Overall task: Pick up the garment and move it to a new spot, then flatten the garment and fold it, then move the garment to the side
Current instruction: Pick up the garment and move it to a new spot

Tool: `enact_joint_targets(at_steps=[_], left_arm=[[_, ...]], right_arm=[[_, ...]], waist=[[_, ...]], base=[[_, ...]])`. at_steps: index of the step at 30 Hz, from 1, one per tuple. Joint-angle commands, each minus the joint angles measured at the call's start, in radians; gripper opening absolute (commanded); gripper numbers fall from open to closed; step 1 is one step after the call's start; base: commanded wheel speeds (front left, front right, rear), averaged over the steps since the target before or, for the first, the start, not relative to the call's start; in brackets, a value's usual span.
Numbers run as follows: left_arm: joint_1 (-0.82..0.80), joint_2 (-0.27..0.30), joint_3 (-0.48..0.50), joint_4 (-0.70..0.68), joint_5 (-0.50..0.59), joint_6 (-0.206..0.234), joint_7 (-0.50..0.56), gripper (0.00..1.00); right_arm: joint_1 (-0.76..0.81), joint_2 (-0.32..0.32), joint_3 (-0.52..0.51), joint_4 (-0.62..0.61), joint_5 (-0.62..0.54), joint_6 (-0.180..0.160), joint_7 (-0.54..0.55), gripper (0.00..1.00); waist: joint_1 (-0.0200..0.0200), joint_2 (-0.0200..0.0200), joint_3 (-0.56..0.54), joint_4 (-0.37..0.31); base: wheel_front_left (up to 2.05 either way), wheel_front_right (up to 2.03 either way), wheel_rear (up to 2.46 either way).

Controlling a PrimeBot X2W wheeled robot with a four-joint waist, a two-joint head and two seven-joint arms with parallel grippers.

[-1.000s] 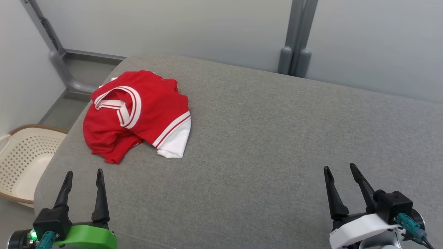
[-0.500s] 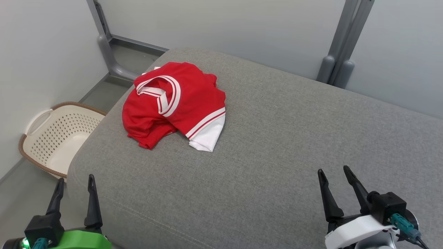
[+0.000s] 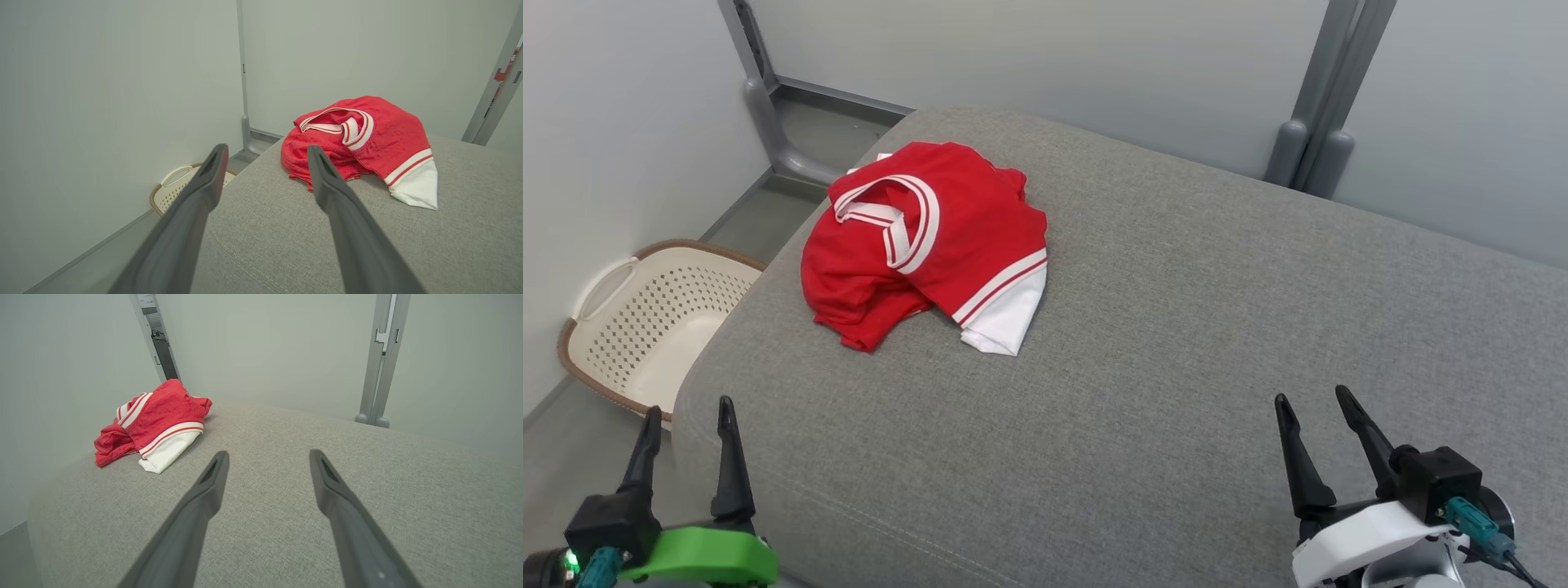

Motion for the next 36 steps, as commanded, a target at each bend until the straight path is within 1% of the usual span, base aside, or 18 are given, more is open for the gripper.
enact_joint_targets(at_steps=[1,6,12,19,21,24,28,31,36], left_arm=[[-0.041,0.003,0.006,-0.001,-0.003,-0.006,-0.008,1.0],[-0.145,0.007,0.019,0.004,-0.016,-0.019,-0.008,1.0],[-0.346,0.034,0.036,0.029,-0.026,-0.053,-0.007,1.0],[-0.6,0.089,0.064,0.085,-0.042,-0.087,-0.006,1.0],[-0.659,0.115,0.073,0.11,-0.045,-0.094,-0.002,1.0],[-0.739,0.139,0.078,0.163,-0.059,-0.106,0.011,1.0],[-0.819,0.17,0.083,0.243,-0.075,-0.117,0.05,1.0],[-0.864,0.185,0.082,0.311,-0.09,-0.125,0.077,1.0],[-0.906,0.208,0.074,0.456,-0.114,-0.132,0.164,1.0]], right_arm=[[-0.018,-0.005,-0.007,-0.01,-0.015,0.0,0.006,1.0],[-0.033,-0.011,-0.03,-0.038,-0.042,0.0,0.024,1.0],[-0.072,-0.042,-0.059,-0.085,-0.066,0.0,0.047,1.0],[-0.118,-0.073,-0.11,-0.13,-0.075,-0.001,0.048,1.0],[-0.131,-0.077,-0.121,-0.139,-0.077,-0.001,0.048,1.0],[-0.14,-0.078,-0.148,-0.143,-0.081,-0.001,0.039,1.0],[-0.151,-0.078,-0.173,-0.147,-0.08,-0.001,0.028,1.0],[-0.157,-0.077,-0.181,-0.145,-0.08,-0.001,0.023,1.0],[-0.17,-0.081,-0.181,-0.136,-0.08,-0.001,0.016,1.0]], waist=[[0.0,-0.0001,0.034,-0.034],[0.0,-0.0001,0.101,-0.098],[0.0,-0.0001,0.21,-0.189],[0.0,-0.0001,0.325,-0.3],[0.0,-0.0001,0.354,-0.334],[0.0,-0.0001,0.388,-0.374],[0.0,-0.0001,0.422,-0.41],[0.0,-0.0001,0.437,-0.425],[0.0,-0.0001,0.443,-0.439]], base=[[0.0,0.0,0.0],[0.0,0.0,0.0],[0.0,0.0,0.0],[0.0,0.0,0.0],[0.0,0.0,0.0],[0.0,0.0,0.0],[0.0,0.0,0.0],[0.0,0.0,0.0],[0.0,0.0,0.0]])
